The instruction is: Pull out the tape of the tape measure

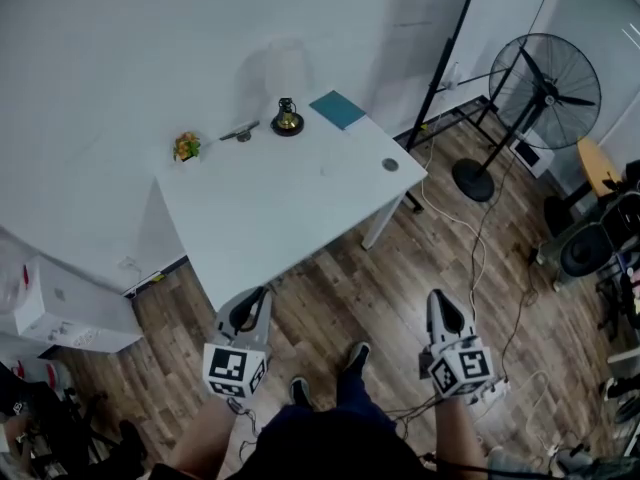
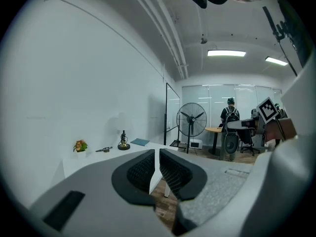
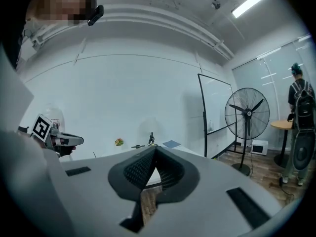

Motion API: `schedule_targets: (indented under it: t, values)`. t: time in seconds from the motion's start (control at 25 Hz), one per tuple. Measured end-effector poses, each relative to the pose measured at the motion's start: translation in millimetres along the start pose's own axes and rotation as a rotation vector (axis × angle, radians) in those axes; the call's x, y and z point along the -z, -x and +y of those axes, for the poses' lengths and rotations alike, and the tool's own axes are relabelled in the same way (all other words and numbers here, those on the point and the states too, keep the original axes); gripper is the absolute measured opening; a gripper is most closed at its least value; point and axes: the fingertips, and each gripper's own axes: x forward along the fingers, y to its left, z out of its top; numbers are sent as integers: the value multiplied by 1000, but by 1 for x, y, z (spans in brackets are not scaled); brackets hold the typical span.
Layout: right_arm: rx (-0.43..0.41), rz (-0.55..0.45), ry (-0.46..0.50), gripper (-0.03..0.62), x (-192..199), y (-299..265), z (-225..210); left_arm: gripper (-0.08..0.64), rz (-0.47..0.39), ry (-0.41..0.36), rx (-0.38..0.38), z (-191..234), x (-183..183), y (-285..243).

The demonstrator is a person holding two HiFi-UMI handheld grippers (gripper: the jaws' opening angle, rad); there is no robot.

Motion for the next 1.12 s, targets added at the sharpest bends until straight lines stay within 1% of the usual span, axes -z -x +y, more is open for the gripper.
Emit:
schedule_targets:
  t: [0.12, 0.24, 0.4, 0.6, 0.72, 0.84, 0.96, 1.12]
  values:
    - [-54, -12, -17, 6, -7, -40, -20, 30, 28, -5, -44, 3, -3, -32]
    - [-106, -27, -27, 6, -19, -80, -55, 29, 28, -12, -92, -1, -17, -76]
    - [-136, -43, -36, 6, -35, -127, -109, 29, 19, -5, -148, -5, -34, -134]
    - [-177, -58, -46, 6, -49, -171, -153, 31, 19, 20, -188, -10, -42, -180]
    - [-196, -49, -65, 6, -49, -197, -165, 29, 31, 17, -187, -6, -45, -203]
    - [-208, -33, -65, 6, -49, -229, -165, 31, 39, 16, -187, 13, -45, -225]
    - [-205, -7, -57, 6, -42, -264, -164, 31, 62, 30, -185, 40, -31, -253]
    - [-165, 11, -27, 6, -48, -312, -164, 31, 89, 51, -153, 78, -9, -305]
